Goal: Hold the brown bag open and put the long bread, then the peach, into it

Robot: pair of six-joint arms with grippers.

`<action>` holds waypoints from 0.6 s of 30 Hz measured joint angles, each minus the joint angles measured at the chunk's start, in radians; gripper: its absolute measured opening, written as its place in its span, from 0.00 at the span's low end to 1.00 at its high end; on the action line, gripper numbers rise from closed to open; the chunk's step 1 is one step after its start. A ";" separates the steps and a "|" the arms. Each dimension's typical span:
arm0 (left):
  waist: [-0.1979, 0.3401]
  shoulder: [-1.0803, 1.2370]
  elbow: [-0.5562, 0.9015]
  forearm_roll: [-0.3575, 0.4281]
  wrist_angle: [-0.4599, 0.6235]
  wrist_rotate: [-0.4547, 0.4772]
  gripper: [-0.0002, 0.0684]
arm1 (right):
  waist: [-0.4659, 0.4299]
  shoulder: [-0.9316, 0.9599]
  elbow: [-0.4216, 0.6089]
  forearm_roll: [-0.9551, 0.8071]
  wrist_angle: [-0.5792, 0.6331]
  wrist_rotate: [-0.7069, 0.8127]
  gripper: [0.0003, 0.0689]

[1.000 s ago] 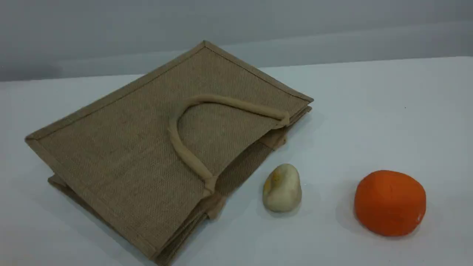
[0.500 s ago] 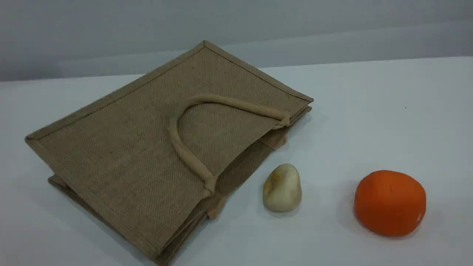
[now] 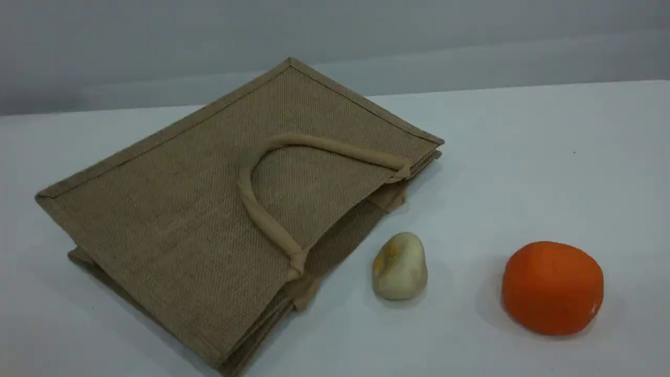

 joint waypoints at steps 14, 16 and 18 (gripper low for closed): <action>0.000 -0.001 0.000 0.032 0.004 -0.054 0.72 | 0.000 0.000 -0.001 0.050 0.000 0.018 0.80; 0.000 -0.001 0.000 0.032 0.004 -0.054 0.72 | 0.000 0.000 -0.001 0.050 0.000 0.018 0.80; 0.000 -0.001 0.000 0.032 0.004 -0.054 0.72 | 0.000 0.000 -0.001 0.050 0.000 0.017 0.80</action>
